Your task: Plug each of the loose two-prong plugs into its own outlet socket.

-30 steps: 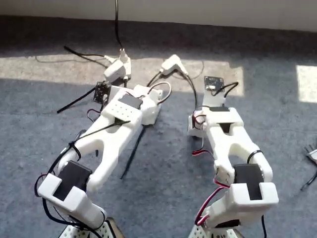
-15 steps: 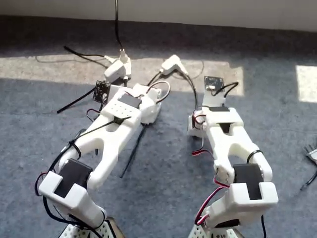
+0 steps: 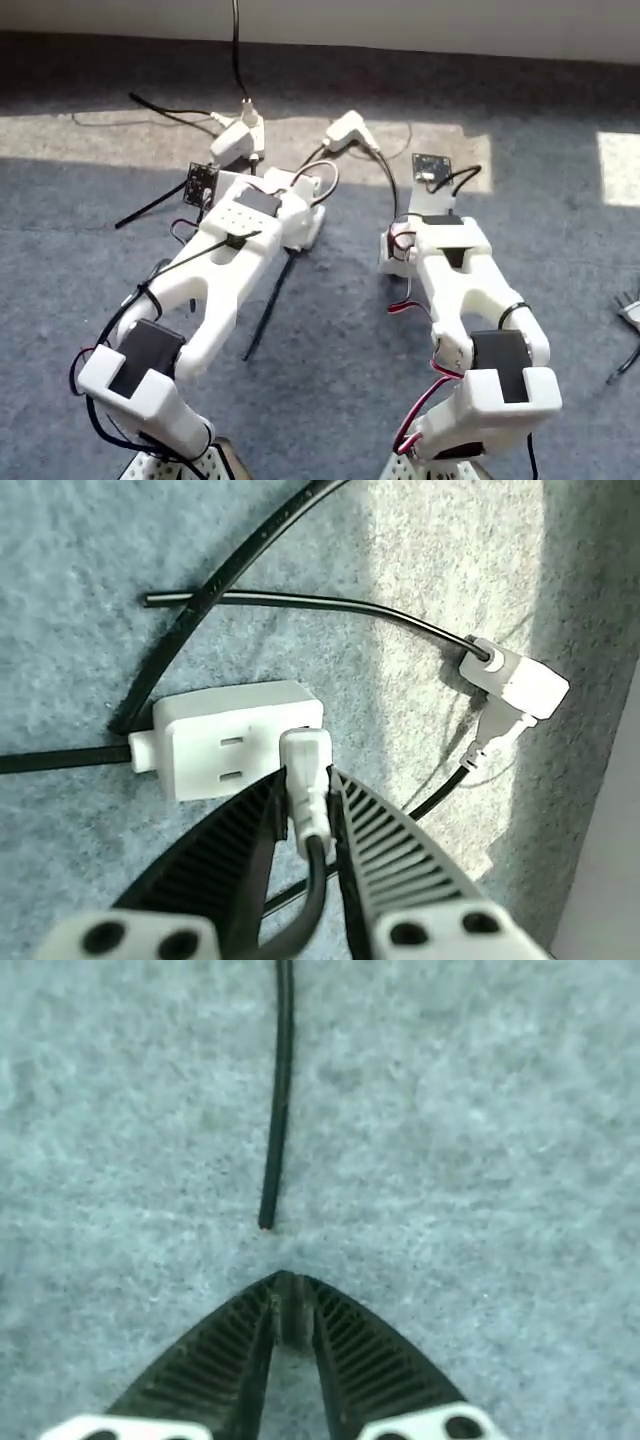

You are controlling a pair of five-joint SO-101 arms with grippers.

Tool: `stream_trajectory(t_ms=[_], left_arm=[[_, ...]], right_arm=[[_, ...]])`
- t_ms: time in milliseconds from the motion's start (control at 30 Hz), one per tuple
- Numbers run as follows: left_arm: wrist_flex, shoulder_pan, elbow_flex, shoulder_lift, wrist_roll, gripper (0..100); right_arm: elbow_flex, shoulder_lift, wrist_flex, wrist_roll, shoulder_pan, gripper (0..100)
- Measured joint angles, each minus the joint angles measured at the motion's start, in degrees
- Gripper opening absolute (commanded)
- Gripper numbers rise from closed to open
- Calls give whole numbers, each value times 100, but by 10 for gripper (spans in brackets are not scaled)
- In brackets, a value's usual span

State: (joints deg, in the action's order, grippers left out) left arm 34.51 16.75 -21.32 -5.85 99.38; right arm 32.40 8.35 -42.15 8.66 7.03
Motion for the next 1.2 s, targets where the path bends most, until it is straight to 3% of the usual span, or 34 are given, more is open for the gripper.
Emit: stream_trajectory(t_ms=[600,867,1100,1200], left_arm=[[18,-9,431,-642,-176,7],[1345,-360,1327,-993,-185,7],[3068,-519,2154,-1081,-185,7],[3279,-615,2233,-1169,-176,7]], right_arm=[[0,0,0,0,0,8],[0,0,0,0,0,8],[0,0,0,0,0,8],[0,0,0,0,0,8]])
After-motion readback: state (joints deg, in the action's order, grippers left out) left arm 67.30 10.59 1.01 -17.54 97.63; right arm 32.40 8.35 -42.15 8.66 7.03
